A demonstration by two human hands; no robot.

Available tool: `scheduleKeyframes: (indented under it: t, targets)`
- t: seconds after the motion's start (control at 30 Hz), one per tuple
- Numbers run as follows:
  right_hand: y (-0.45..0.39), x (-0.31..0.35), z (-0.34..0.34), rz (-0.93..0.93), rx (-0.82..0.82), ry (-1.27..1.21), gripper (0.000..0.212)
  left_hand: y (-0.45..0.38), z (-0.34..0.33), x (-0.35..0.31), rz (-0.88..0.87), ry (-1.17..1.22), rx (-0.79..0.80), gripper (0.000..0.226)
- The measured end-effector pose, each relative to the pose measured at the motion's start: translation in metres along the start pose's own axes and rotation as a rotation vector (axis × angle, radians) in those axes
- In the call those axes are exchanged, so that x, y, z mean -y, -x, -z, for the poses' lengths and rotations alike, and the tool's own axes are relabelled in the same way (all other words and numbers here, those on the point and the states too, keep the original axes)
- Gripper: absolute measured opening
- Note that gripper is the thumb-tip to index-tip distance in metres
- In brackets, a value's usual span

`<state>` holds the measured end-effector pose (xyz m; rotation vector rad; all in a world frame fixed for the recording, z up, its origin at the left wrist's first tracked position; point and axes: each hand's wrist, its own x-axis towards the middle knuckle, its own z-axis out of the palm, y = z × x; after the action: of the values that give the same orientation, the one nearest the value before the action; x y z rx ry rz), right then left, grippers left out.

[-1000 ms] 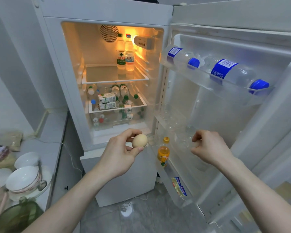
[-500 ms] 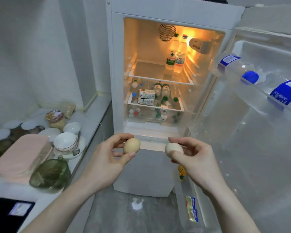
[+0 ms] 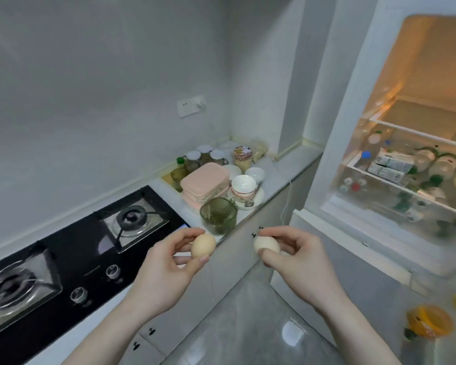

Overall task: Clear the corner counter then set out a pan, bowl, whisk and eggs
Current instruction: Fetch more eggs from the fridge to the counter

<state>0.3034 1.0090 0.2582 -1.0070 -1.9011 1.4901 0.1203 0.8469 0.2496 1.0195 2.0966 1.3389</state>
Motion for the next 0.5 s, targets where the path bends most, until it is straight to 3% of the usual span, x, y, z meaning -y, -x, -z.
scheduleKeyframes:
  t: [0.2,0.5]
  targets:
    - [0.029,0.019,-0.087,0.082,0.258,0.054,0.028,0.091,0.071,0.031,0.107,-0.004,-0.216,0.036]
    - [0.137,0.040,-0.231,0.199,0.637,0.137,0.027,0.287,0.169,0.090,0.330,0.011,-0.559,0.034]
